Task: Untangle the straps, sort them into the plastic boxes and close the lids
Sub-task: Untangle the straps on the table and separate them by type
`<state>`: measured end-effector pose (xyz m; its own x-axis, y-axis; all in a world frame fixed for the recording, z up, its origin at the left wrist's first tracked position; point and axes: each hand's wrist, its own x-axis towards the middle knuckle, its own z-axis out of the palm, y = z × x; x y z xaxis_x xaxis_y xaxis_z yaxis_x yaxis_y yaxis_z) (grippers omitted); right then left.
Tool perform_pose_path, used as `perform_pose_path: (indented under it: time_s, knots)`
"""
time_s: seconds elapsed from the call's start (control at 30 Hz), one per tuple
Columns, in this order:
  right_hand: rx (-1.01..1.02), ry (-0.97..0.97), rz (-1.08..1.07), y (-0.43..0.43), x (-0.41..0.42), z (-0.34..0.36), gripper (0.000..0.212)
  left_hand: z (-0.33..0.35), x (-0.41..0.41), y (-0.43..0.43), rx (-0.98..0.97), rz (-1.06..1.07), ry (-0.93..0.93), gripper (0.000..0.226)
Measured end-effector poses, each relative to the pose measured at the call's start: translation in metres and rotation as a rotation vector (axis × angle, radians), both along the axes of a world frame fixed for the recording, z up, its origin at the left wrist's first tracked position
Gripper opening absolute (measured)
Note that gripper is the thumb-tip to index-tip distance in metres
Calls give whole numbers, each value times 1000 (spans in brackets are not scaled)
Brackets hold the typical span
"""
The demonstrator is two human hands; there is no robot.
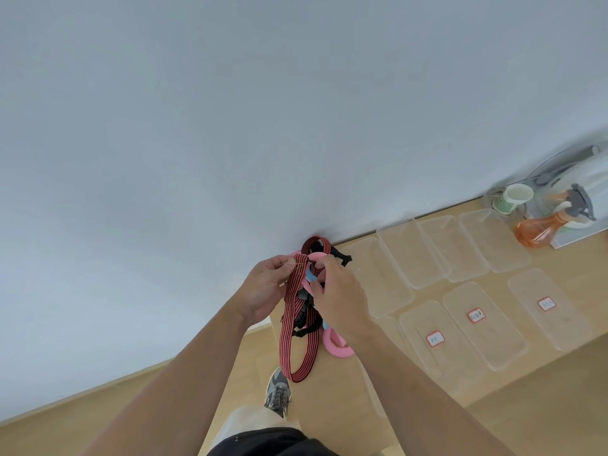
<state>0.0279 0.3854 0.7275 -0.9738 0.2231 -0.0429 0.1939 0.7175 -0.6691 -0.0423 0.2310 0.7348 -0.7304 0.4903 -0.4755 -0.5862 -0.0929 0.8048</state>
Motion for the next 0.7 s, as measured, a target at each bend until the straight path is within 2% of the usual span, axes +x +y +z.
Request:
perform_pose_path:
  time_s: [0.13,0.3,0.4,0.53,0.7]
  knots:
    - [-46,10,-16,5,-2,0,47,3,4,2,58,-22,-21,20]
    - [-43,31,-25,10,-3,-1,49,4,4,4,121,110,-126,17]
    - [-28,84,-29,8,-2,-1,47,4,5,9,78,117,-122,17]
    - [14,81,-35,6,0,-6,42,8,4,12,34,106,-137,28]
    - [26,76,-31,2,-1,-4,39,14,9,20,-1,49,-175,23]
